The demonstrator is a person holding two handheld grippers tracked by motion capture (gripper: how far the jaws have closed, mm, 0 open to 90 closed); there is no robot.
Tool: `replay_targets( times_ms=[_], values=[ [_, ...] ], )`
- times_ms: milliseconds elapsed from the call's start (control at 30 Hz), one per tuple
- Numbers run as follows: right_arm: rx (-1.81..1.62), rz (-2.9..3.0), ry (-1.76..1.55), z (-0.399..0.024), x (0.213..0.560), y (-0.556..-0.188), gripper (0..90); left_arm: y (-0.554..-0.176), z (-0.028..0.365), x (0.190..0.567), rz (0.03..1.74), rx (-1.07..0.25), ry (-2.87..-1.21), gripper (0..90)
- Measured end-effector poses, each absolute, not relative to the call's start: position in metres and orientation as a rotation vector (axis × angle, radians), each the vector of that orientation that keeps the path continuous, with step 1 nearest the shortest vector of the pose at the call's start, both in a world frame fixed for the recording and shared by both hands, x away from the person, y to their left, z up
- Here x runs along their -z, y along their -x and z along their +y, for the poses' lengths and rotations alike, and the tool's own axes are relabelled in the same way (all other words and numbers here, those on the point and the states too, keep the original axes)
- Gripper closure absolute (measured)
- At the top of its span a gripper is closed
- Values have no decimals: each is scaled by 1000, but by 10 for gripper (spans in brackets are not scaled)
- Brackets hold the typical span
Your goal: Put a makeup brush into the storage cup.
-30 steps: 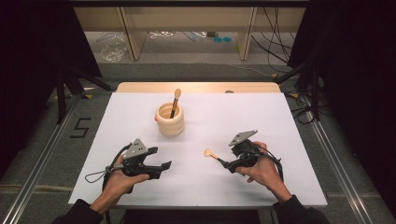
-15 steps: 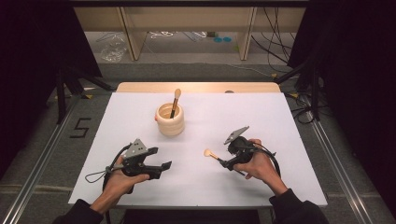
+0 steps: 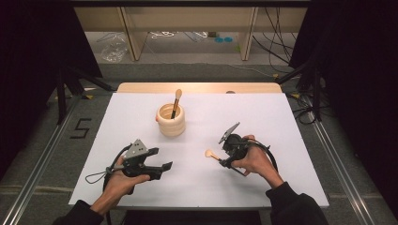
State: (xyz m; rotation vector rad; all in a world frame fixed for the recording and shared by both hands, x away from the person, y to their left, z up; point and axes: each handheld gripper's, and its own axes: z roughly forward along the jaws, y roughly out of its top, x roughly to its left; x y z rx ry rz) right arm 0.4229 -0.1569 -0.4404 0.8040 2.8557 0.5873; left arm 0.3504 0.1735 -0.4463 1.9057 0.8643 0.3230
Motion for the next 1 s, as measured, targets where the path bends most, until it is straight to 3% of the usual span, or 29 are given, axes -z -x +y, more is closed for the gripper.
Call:
replay_targets(
  times_ms=[1000],
  values=[
    [-370, 2972, -753, -144, 453, -437, 696, -351, 174, 446, 870, -316, -1899, 225]
  ],
)
